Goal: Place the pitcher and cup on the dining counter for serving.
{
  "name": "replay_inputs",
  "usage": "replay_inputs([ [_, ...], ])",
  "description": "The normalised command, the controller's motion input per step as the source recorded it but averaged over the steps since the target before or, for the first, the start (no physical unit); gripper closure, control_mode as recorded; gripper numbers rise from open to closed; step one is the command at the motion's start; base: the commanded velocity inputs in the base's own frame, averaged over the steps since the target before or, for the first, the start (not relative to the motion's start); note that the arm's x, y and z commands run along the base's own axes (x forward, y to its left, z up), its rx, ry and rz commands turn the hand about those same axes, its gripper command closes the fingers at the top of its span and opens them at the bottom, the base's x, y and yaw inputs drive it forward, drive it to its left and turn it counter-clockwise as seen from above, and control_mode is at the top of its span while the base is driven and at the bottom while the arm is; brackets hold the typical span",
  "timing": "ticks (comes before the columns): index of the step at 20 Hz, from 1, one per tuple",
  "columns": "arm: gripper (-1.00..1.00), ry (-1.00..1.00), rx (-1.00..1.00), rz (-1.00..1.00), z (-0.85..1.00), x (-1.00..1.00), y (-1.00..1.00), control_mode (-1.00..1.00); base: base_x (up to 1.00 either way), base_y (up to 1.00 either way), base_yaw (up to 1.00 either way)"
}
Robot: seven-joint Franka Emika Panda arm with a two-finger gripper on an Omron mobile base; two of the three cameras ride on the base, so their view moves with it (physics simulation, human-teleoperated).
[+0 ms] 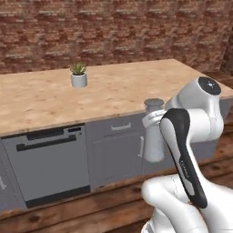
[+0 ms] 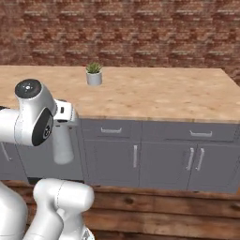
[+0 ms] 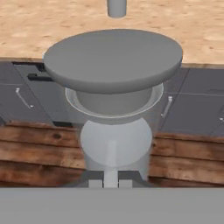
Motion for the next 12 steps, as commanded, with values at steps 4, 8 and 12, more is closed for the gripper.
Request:
replay_inputs([
  [4,1.00,0.00,0.00,0.00,0.00,0.00,0.00,1.00,0.62,-1.00,0.10],
  [8,1.00,0.00,0.00,0.00,0.00,0.00,0.00,1.00,0.73,-1.00,0.04],
  [12,1.00,0.00,0.00,0.00,0.00,0.00,0.00,1.00,0.91,-0.88,0.01],
])
